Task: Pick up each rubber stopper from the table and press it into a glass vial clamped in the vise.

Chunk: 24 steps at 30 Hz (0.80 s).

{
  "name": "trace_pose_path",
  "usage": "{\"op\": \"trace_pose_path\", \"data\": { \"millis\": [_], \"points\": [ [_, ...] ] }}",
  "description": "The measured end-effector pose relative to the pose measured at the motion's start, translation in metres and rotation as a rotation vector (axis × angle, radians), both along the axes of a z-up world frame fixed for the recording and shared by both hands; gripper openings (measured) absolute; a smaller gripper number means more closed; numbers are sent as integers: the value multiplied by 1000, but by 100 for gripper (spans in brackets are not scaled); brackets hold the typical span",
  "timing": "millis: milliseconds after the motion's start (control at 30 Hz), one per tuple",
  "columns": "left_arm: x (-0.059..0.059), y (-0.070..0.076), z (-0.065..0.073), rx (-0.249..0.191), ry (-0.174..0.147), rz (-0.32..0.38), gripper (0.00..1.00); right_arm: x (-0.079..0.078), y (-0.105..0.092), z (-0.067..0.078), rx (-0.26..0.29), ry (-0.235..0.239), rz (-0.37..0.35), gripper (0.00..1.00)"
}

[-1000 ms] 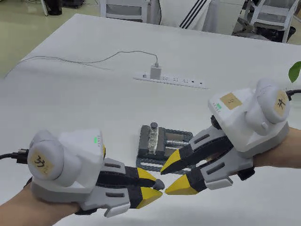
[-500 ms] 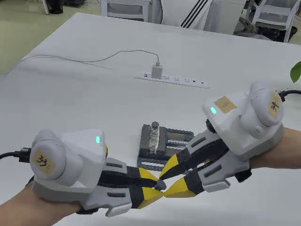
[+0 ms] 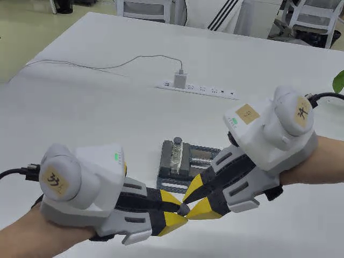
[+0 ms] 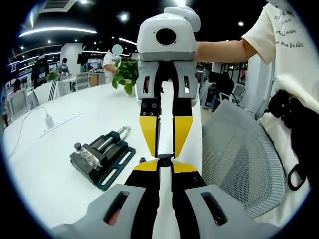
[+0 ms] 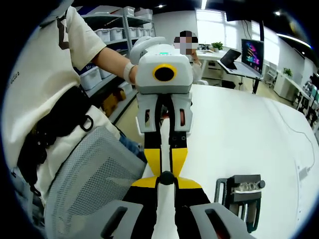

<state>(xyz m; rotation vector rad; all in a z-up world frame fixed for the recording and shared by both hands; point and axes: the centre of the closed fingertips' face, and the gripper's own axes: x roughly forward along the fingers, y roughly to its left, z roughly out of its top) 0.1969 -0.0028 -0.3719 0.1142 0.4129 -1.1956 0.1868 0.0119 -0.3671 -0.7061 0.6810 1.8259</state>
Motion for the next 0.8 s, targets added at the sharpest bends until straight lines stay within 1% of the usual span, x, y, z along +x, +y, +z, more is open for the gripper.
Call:
{"op": "trace_pose_path", "data": {
  "millis": [100,267,367,633,800],
  "points": [
    [0,0,0,-4,7,3,4,0,1,0,-4,8,-6,8],
    [0,0,0,-11,8,8,4,0,2,-1,-13,-2,-5,8],
    [0,0,0,-1,-16,-3,4,0,1,0,-14,-2,3,8],
    [-1,-1,2,9,-35,-34,4,-1,0,2,-31,12,17,8],
    [-1,-1,1,26,-45,-40,4,0,0,1,-38,1,27,7]
  ]
}}
